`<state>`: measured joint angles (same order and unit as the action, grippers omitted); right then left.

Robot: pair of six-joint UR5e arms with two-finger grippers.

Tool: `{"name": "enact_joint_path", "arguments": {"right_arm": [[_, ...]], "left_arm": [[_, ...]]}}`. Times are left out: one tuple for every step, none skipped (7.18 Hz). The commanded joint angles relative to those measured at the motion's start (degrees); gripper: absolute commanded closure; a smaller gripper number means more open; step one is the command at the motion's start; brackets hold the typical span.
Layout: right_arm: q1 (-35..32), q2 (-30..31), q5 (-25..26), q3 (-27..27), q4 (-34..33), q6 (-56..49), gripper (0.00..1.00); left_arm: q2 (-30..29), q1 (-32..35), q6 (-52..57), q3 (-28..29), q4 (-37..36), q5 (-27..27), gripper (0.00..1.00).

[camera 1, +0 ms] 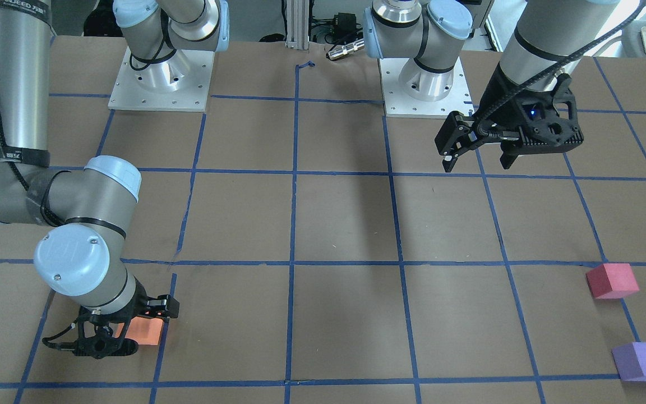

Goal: Arrange blocks in a line
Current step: 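Close the right gripper on the orange cube and lift it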

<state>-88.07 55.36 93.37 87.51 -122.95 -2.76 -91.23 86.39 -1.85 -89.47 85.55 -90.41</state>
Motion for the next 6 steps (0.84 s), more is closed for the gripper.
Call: {"name": "enact_joint_path", "arguments": {"right_arm": [[0.35,-0.08,-0.38,0.30,-2.99,-0.32,0.47],[0.79,-0.42,-0.47,0.38,-3.18,-0.23,0.65],[0.79,-0.51,-0.47,0.47,-4.48,0.55,0.65],[0.79,0.18,-0.90,-0.23,-5.28,0.64,0.78],[-0.16,1.06,-3.52,-1.37,-3.37,3.17,0.79],[-3.30,2.20,-5.63,-3.55,-2.22,10.24,0.80]], "left_arm": [[0.00,0.00,0.00,-0.01,0.05,0.06,0.00],[0.00,0.00,0.00,-0.01,0.06,0.06,0.00],[0.00,0.00,0.00,-0.01,0.06,0.06,0.00],[0.00,0.00,0.00,-0.01,0.06,0.06,0.00],[0.00,0.00,0.00,-0.01,0.06,-0.03,0.00],[0.00,0.00,0.00,-0.01,0.06,-0.03,0.00]]}}
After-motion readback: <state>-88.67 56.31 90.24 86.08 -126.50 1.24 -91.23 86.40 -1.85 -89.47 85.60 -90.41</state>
